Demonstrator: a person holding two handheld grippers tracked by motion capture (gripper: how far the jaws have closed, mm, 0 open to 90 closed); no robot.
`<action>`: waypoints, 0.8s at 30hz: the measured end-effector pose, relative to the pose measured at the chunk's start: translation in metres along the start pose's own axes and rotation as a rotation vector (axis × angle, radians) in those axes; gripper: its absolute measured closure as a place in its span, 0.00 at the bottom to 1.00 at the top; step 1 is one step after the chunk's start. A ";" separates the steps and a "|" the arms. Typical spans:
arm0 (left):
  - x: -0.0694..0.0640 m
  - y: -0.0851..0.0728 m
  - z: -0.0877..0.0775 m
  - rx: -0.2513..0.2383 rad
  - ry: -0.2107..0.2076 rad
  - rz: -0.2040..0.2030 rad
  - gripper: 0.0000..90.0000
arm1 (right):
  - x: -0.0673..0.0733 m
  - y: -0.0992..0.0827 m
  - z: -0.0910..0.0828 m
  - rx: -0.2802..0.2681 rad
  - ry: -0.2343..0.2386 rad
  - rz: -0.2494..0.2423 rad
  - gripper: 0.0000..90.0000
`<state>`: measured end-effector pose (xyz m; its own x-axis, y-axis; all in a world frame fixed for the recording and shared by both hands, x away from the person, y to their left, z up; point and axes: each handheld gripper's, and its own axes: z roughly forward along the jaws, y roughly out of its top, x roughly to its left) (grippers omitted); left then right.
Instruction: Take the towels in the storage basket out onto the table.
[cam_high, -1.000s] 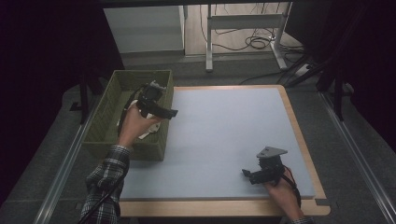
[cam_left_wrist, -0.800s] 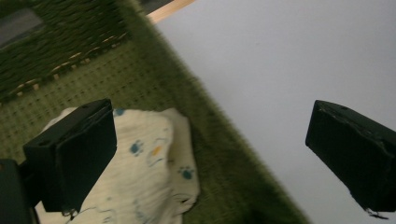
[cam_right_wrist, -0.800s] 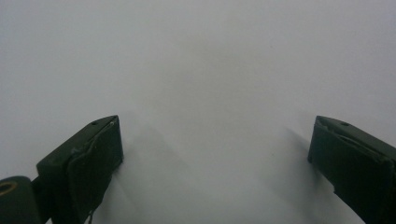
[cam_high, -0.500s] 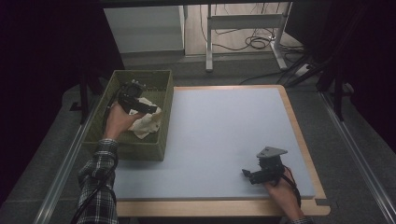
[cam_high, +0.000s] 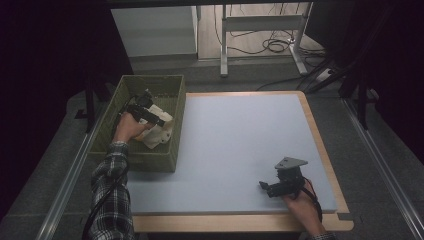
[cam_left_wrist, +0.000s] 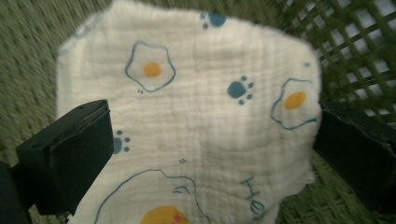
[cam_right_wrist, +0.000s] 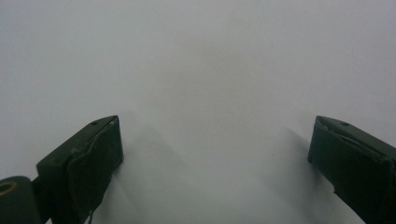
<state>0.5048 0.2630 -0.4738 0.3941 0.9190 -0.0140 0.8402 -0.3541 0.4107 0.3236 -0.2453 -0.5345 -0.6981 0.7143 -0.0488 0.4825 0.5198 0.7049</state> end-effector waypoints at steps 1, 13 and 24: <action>0.002 0.001 0.007 0.032 0.003 0.003 0.00 | 0.000 0.000 0.000 0.000 0.000 0.000 0.04; 0.012 0.005 0.045 0.242 0.004 -0.010 0.02 | 0.000 0.000 0.000 0.000 0.000 0.000 0.04; 0.004 0.005 0.034 0.252 -0.032 0.040 0.73 | 0.000 0.000 0.000 0.000 0.000 0.000 0.04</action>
<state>0.5237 0.2592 -0.5028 0.4369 0.8989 -0.0329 0.8886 -0.4256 0.1713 0.3236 -0.2454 -0.5345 -0.6983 0.7141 -0.0489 0.4822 0.5198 0.7051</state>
